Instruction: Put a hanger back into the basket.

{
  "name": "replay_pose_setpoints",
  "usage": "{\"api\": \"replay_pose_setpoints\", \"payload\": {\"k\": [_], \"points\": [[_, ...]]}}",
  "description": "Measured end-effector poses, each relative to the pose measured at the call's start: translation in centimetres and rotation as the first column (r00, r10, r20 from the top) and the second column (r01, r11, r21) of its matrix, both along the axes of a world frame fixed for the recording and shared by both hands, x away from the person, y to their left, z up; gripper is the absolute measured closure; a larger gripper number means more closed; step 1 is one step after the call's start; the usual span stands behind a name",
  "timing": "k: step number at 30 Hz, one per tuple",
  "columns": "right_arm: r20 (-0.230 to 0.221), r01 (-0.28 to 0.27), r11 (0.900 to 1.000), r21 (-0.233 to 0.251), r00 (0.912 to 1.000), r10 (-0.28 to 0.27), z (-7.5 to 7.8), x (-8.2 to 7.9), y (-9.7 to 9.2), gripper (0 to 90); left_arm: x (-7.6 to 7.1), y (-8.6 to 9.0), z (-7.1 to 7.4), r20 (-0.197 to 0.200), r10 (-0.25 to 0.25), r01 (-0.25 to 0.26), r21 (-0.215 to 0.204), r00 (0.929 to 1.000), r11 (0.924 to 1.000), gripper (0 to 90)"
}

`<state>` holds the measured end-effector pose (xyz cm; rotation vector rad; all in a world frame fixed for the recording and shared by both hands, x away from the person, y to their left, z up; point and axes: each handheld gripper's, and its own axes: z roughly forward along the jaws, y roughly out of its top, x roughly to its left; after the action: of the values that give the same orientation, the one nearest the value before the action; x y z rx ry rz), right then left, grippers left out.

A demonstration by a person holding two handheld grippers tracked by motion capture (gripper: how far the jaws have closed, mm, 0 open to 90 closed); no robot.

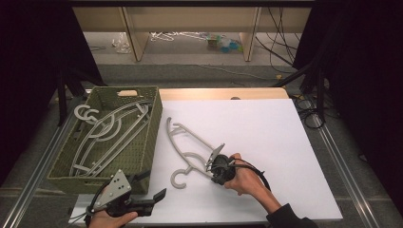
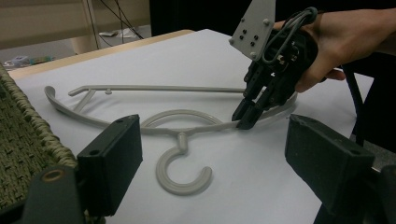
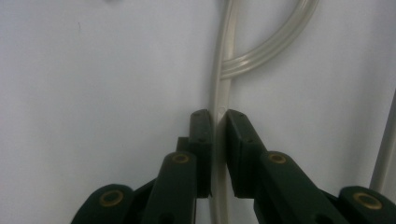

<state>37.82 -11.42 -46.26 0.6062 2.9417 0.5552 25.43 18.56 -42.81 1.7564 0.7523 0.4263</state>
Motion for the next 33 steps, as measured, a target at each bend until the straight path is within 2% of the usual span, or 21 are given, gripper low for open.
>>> {"api": "replay_pose_setpoints", "payload": {"k": [2,4,6,8,9,12,13,14,15,16,17,18,21,24,25,27,28,30,31,32,33], "points": [[0.026,0.0,1.0,0.006,0.9997,0.0,-0.1,0.0,0.3,76.7,0.0,-0.1,0.0,-0.009,0.005,-0.005,-0.005,0.9999,1.0,18.7],[0.026,-0.01,0.9999,-0.009,0.9996,0.01,-0.1,0.1,0.6,76.6,0.2,-0.2,-0.1,0.002,-0.006,0.006,-0.001,1.0,1.0,18.8],[0.021,-0.002,0.9995,-0.031,0.9998,0.003,0.0,0.1,0.8,76.7,0.1,-0.3,-0.1,-0.01,0.006,-0.006,0.002,0.9999,1.0,18.9],[0.018,0.007,0.9999,-0.012,0.9998,-0.007,-0.1,0.2,0.7,78.1,0.3,-0.2,-0.1,0.007,-0.012,0.012,0.022,0.9999,0.9997,19.1],[0.012,-0.005,1.0,-0.007,0.9999,0.005,-0.1,0.3,0.7,79.7,0.2,-0.4,-0.1,-0.006,-0.004,0.004,0.006,1.0,1.0,19.2],[0.015,-0.02,0.9998,-0.007,0.9997,0.02,0.0,0.2,0.7,80.9,0.4,-0.6,0.0,0.016,-0.017,0.016,0.041,0.9997,0.999,19.2],[0.009,-0.02,0.9996,-0.019,0.9998,0.02,0.1,0.2,0.7,81.3,0.5,-0.7,0.0,0.016,-0.015,0.014,0.036,0.9998,0.9992,19.3],[0.008,-0.023,0.9996,-0.015,0.9997,0.023,0.1,0.1,0.6,81.7,0.5,-0.8,0.1,0.023,-0.015,0.013,0.05,0.9996,0.9987,19.7],[0.005,-0.037,0.9992,-0.017,0.9993,0.037,0.3,0.1,0.4,81.9,0.6,-1.0,0.1,0.023,-0.009,0.008,0.048,0.9997,0.9988,19.9],[-0.006,-0.052,0.9986,-0.007,0.9986,0.052,0.7,-0.1,0.0,81.9,0.6,-1.2,0.2,0.038,-0.016,0.013,0.067,0.9992,0.9977,19.9],[-0.018,-0.068,0.9977,0.005,0.9975,0.068,1.1,-0.2,-0.3,81.9,0.8,-1.3,0.4,0.089,-0.021,0.01,0.121,0.9958,0.9926,19.9],[-0.027,-0.085,0.9963,0.013,0.996,0.086,1.6,-0.4,-0.6,81.9,0.7,-1.7,0.5,0.107,-0.018,-0.001,0.173,0.9941,0.9849,20.1],[-0.043,-0.114,0.9926,0.043,0.9924,0.116,2.8,-1.2,-1.8,81.9,0.6,-2.6,0.8,0.119,-0.058,0.032,0.209,0.9912,0.9773,22.3],[-0.071,-0.155,0.9848,0.079,0.9844,0.161,3.8,-2.0,-3.2,81.9,1.2,-3.9,0.8,0.095,-0.121,0.094,0.25,0.9882,0.9638,23.7],[-0.074,-0.159,0.9829,0.094,0.9833,0.166,3.9,-2.3,-3.6,81.9,1.5,-4.1,0.6,0.074,-0.146,0.123,0.259,0.9864,0.958,24.7],[-0.079,-0.164,0.9805,0.108,0.9818,0.173,4.1,-2.6,-4.1,81.8,2.1,-4.6,0.3,0.022,-0.16,0.149,0.252,0.9869,0.9563,25.3],[-0.08,-0.169,0.9795,0.11,0.9808,0.178,4.2,-2.9,-4.4,81.9,2.4,-4.8,0.1,0.017,-0.16,0.149,0.268,0.987,0.9516,26.6],[-0.09,-0.186,0.9751,0.122,0.9762,0.197,4.3,-3.4,-4.9,81.9,3.0,-5.4,-0.2,-0.002,-0.182,0.174,0.307,0.9832,0.9355,27.9],[-0.091,-0.198,0.9721,0.126,0.9734,0.21,4.5,-3.7,-5.1,81.9,3.2,-5.5,-0.2,0.001,-0.192,0.181,0.331,0.9813,0.9262,28.9],[-0.092,-0.204,0.9711,0.125,0.9722,0.216,4.6,-3.8,-5.3,81.9,3.3,-5.8,-0.3,-0.003,-0.191,0.182,0.324,0.9815,0.9283,29.8],[-0.094,-0.208,0.9702,0.123,0.9709,0.22,4.7,-4.0,-5.4,81.8,3.5,-6.0,-0.3,-0.007,-0.212,0.201,0.348,0.9773,0.9158,30.4]]}}
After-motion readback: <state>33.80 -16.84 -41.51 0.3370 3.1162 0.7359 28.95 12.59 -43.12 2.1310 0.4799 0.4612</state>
